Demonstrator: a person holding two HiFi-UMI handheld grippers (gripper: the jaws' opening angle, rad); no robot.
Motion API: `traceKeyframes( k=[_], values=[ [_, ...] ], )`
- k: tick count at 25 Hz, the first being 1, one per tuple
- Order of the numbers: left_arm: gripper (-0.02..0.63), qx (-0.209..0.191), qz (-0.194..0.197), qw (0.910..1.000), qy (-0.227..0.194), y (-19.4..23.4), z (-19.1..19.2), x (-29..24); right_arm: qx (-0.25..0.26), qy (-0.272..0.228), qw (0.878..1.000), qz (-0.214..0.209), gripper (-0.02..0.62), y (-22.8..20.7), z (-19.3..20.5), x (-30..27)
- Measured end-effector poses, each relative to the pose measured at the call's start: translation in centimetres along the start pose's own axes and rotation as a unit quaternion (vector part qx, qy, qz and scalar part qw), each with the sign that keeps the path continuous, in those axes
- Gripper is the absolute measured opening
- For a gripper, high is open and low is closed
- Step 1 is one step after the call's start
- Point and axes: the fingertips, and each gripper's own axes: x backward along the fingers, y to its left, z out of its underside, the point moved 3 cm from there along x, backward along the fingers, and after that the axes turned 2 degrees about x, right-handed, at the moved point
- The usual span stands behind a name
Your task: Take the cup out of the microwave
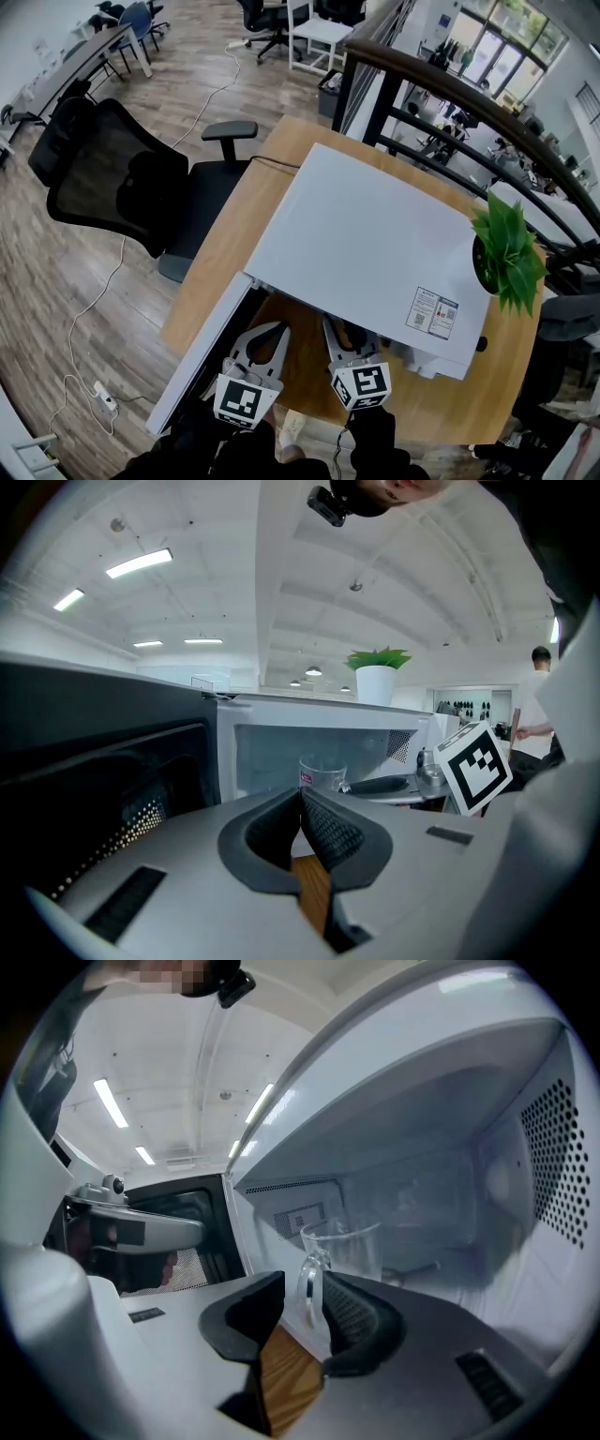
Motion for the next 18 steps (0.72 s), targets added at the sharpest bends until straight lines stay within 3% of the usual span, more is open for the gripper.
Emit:
traceKeyframes(
  k=[7, 14, 18],
  values=[
    [0.025, -0.003, -0.002, 0.9999, -0.013, 0.6, 0.0, -0.3, 0.003, 0.001, 1.000, -0.010, 0.130, 0.4, 0.0, -1.0],
    [0.025, 0.002, -0.004, 1.0000, 0.003, 1.0, 0.3, -0.5, 0.006, 0.005, 1.000, -0.016, 0.115, 0.6, 0.2, -1.9],
    [0.025, -0.006, -0.003, 0.9998, -0.021, 1.3, 0.2, -0.6, 0.006, 0.007, 1.000, -0.018, 0.104, 0.8, 0.2, -2.3]
  ],
)
